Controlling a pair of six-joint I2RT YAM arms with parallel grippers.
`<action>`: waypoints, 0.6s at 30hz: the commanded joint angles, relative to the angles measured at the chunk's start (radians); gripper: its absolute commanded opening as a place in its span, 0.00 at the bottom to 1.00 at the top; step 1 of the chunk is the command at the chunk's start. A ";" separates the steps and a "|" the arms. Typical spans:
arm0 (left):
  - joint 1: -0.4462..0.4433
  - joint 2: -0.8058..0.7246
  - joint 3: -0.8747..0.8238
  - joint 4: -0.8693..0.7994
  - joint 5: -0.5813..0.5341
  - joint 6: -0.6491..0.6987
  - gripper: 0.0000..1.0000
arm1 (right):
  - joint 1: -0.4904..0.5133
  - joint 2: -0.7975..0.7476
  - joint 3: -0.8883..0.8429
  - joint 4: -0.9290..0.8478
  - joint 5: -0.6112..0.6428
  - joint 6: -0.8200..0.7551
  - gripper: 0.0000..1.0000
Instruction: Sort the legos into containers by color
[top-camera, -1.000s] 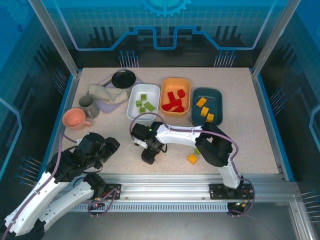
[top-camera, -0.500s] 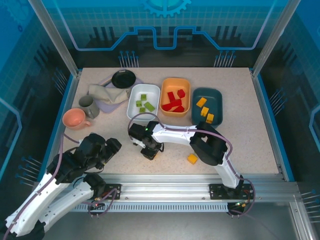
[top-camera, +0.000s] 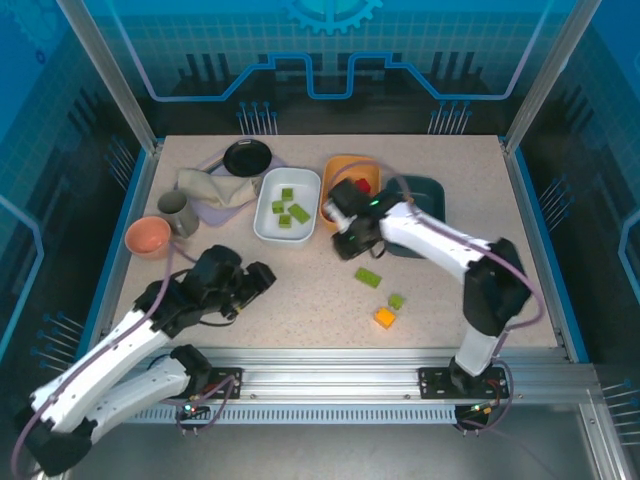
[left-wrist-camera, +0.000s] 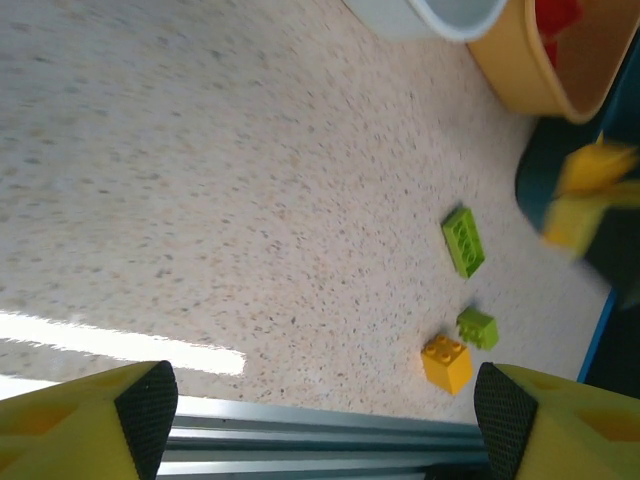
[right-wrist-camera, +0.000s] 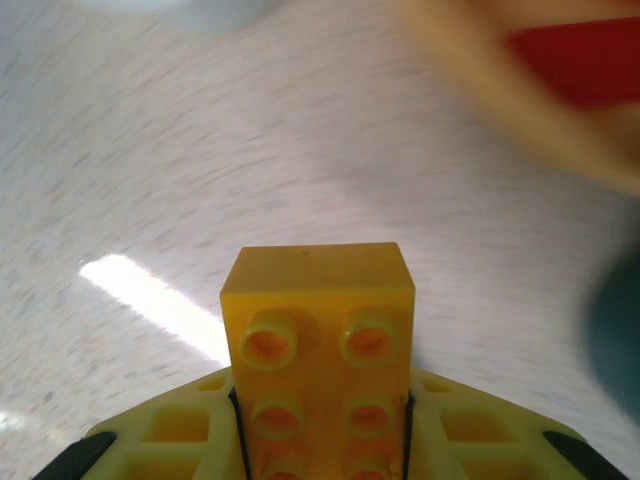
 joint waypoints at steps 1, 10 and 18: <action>-0.031 0.140 0.101 0.167 0.079 0.117 0.82 | -0.175 -0.036 -0.012 -0.047 0.025 0.038 0.24; -0.096 0.540 0.350 0.245 0.154 0.222 0.82 | -0.498 0.249 0.288 -0.160 0.095 0.118 0.27; -0.125 0.837 0.607 0.064 0.142 0.198 0.79 | -0.539 0.522 0.570 -0.268 0.121 0.155 0.35</action>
